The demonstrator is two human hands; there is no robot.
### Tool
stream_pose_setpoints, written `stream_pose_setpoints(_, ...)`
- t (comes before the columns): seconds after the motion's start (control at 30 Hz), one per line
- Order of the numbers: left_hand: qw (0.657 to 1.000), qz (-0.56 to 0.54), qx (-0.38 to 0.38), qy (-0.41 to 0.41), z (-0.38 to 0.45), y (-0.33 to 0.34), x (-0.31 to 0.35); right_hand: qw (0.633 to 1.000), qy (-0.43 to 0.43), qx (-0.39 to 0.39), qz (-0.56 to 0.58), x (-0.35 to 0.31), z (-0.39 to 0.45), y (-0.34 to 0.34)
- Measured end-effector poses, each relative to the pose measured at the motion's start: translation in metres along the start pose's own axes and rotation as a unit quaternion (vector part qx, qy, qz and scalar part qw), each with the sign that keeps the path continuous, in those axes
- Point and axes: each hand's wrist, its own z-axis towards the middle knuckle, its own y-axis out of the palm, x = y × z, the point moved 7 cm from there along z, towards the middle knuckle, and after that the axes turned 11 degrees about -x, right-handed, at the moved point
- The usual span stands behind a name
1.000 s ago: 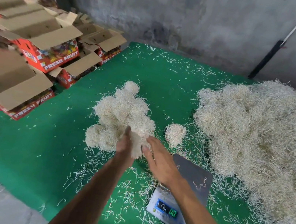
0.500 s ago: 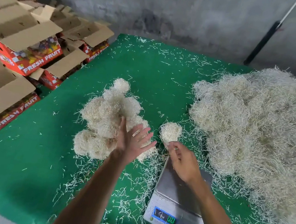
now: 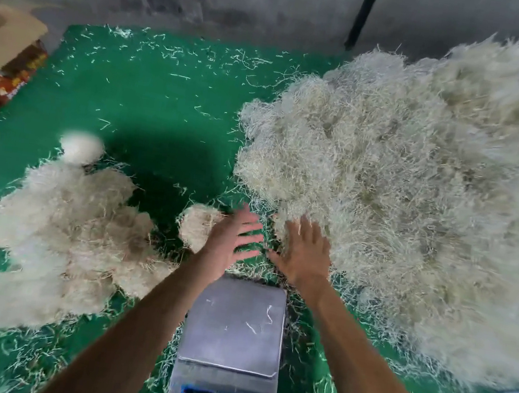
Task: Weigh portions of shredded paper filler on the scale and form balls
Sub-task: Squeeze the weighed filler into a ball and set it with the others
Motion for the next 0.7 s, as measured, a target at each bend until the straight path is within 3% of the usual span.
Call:
stream_pose_setpoints(0.1,1.0,0.022,-0.011,0.0,0.002,0.002,-0.01,0.999,0.015,-0.028,-0.012,0.01,0.001,0.026)
stream_pose_setpoints(0.27,1.0,0.008,0.008,-0.012,-0.009,0.0,-0.021,0.998,0.002,0.034,0.057,0.007,-0.024,0.009)
stream_pose_setpoints(0.37,0.999,-0.04,0.032,-0.017,-0.022,0.005,-0.021,0.986,-0.076,0.093,0.111,-0.023,-0.052,-0.029)
stream_pose_setpoints(0.47,0.991,-0.119,0.049,-0.031,-0.04,0.015,-0.014,0.963,-0.189,0.164,0.1,-0.082,-0.096,-0.064)
stream_pose_setpoints(0.57,0.989,-0.145,0.004,0.01,-0.07,0.01,0.004,0.931,-0.299,0.164,0.132,-0.13,-0.137,-0.07)
stream_pose_setpoints(0.63,0.987,-0.159,0.011,0.009,-0.094,-0.005,0.003,0.912,-0.323,0.153,0.202,-0.144,-0.153,-0.067)
stream_pose_setpoints(0.7,0.991,-0.13,0.031,0.028,-0.117,-0.02,0.006,0.882,-0.292,0.154,0.336,-0.142,-0.163,-0.066)
